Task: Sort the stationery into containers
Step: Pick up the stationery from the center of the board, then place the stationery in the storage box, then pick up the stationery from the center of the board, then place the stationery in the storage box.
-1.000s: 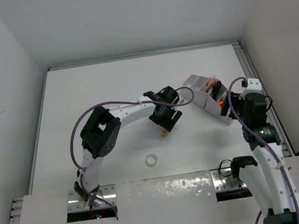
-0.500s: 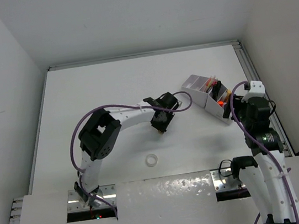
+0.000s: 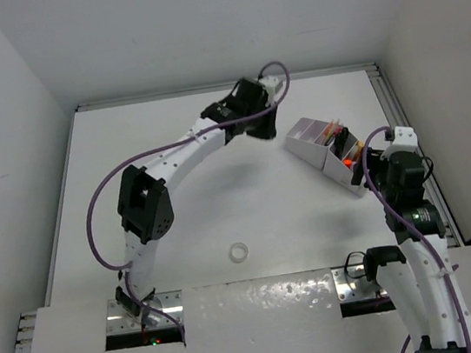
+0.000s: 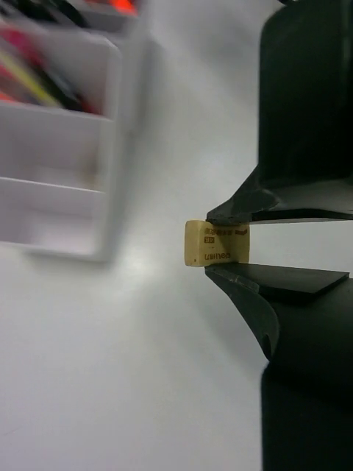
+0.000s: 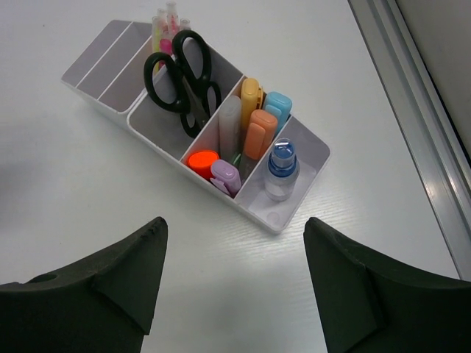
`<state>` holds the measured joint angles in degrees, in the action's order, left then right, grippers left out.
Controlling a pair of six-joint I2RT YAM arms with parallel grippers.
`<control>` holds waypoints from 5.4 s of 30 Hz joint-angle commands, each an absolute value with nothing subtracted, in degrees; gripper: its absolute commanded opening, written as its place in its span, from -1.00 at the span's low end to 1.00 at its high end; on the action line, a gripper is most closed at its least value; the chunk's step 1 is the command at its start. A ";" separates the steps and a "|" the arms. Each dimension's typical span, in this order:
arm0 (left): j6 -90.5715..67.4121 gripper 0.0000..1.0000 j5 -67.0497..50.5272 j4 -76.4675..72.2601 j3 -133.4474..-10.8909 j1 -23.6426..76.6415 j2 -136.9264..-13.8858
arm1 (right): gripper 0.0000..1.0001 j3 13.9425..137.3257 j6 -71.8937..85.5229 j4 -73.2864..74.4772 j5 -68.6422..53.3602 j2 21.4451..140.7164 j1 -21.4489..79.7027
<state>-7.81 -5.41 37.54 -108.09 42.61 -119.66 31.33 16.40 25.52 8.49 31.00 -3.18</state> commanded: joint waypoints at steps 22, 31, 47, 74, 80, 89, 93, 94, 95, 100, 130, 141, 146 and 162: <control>-2.20 -1.00 -3.87 6.50 -129.64 47.55 -140.53 | 0.47 30.41 14.77 24.87 11.25 34.28 -2.72; -0.97 0.10 -6.59 7.03 -126.74 47.55 -140.63 | 0.48 31.81 13.45 24.78 10.99 35.42 -2.72; 9.57 0.27 -3.95 50.21 -124.05 42.02 -114.13 | 0.42 33.57 15.20 26.01 9.49 34.19 -2.81; 10.46 0.05 4.31 31.47 -55.28 62.40 -94.39 | 0.43 33.49 12.92 34.01 9.31 23.29 -2.55; 10.55 -0.21 3.96 31.20 -55.72 61.44 -96.59 | 0.45 33.22 12.48 35.16 10.19 21.98 -2.55; 10.55 -0.15 0.36 34.45 -59.75 61.35 -93.44 | 0.46 33.75 11.52 35.16 10.63 22.32 -2.55; 10.72 -0.09 -4.39 34.89 -61.43 58.72 -91.93 | 0.46 33.84 11.69 34.81 10.81 22.67 -2.55; 10.90 -0.09 -4.05 34.54 -61.44 57.84 -92.37 | 0.46 33.92 11.69 34.63 10.81 22.76 -2.55; 10.99 -0.10 -3.43 34.37 -61.26 57.40 -92.72 | 0.46 33.93 11.52 34.54 10.81 22.94 -2.55; 10.81 -0.18 -1.41 34.37 -60.91 55.28 -97.11 | 0.46 34.28 10.99 34.37 11.34 23.47 -2.55; 8.44 -1.00 10.82 15.83 -114.05 41.40 -120.92 | 0.49 31.55 13.45 24.52 14.24 28.12 -2.55; 11.33 -1.00 16.52 2.38 -131.92 44.56 -139.92 | 0.49 30.94 11.95 23.99 15.82 32.25 -2.55; 13.35 -1.00 16.70 0.97 -131.05 46.84 -141.50 | 0.49 30.59 12.39 24.87 15.73 31.56 -2.55; 14.77 -1.00 23.64 -0.18 -129.99 49.39 -147.13 | 0.49 30.67 11.87 26.72 16.26 30.24 -2.55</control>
